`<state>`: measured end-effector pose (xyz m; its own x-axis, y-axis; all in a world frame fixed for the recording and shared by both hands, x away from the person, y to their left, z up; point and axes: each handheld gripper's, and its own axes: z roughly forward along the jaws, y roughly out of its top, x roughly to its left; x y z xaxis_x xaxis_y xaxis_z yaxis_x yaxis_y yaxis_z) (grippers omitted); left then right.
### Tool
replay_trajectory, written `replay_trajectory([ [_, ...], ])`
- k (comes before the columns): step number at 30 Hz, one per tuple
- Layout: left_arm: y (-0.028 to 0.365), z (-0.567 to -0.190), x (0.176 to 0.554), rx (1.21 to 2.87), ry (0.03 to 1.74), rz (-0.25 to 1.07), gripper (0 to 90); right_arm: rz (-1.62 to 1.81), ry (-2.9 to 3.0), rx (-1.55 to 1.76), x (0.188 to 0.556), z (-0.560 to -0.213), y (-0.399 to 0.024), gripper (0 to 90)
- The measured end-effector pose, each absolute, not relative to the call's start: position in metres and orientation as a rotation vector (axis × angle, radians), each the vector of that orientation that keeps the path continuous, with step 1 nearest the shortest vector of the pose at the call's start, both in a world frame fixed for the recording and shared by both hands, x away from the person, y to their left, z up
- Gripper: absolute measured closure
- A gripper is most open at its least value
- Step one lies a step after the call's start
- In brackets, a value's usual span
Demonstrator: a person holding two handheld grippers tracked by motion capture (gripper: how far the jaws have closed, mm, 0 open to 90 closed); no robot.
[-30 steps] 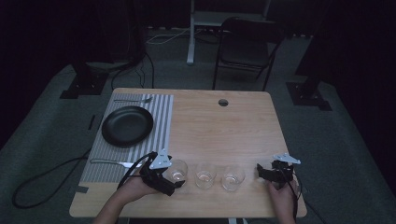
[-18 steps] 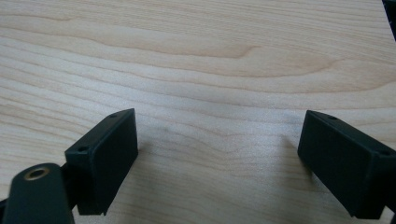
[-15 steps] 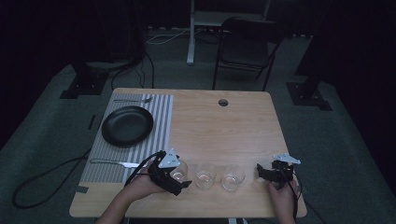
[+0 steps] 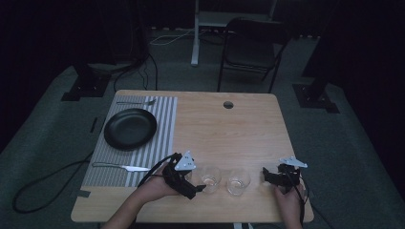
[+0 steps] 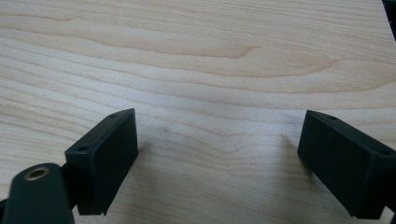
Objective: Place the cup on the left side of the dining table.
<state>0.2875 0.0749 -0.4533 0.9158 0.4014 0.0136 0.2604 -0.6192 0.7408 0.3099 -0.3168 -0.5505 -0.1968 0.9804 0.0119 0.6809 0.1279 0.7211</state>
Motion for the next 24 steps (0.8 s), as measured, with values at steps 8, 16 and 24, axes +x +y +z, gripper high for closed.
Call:
replay_trajectory([
  [8,0.056,-0.455,0.289,2.282,0.439,0.202,1.7,0.837,1.94,1.597,0.31,-0.551,-0.317,11.7],
  [16,0.036,-0.457,0.289,2.308,0.401,0.196,1.7,0.837,1.939,1.597,0.31,-0.551,-0.317,11.7],
  [24,0.015,-0.458,0.291,2.325,0.359,0.175,1.7,0.837,1.939,1.597,0.31,-0.551,-0.317,11.7],
])
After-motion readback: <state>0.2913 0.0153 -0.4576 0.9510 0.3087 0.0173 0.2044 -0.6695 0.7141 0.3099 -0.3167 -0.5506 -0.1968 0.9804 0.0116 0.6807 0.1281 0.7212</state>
